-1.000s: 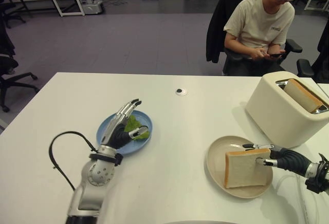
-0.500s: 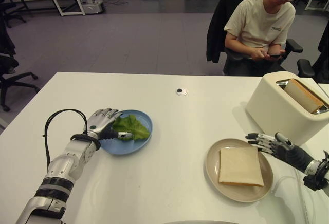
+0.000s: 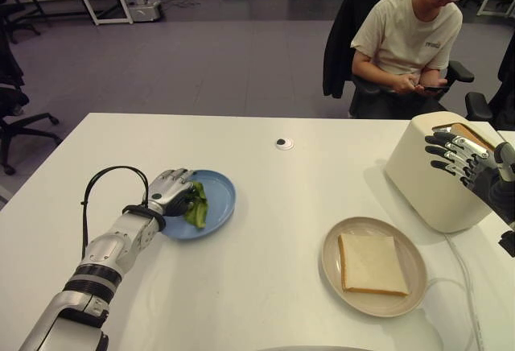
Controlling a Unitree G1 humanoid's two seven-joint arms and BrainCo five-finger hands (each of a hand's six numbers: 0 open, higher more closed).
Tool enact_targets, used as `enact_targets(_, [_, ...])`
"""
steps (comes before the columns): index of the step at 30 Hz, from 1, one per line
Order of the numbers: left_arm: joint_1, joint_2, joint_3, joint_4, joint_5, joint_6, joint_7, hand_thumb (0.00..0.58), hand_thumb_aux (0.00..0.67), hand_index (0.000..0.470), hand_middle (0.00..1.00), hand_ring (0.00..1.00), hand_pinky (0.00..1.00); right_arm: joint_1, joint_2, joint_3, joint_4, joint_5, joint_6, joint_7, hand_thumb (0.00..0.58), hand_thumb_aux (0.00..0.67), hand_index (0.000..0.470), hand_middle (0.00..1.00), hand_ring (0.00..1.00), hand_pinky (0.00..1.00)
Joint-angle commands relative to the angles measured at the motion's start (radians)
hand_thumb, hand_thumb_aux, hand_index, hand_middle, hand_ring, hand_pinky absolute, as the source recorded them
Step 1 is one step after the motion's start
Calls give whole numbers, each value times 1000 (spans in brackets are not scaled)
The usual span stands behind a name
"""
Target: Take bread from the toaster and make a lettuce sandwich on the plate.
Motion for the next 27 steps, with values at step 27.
enact_targets(27, [-283,-740,-555,-127,77,98,-343,580,670,470,0,0,0,-231,-137,198,740,-923,-584,-491,0,0,0,0,0,0])
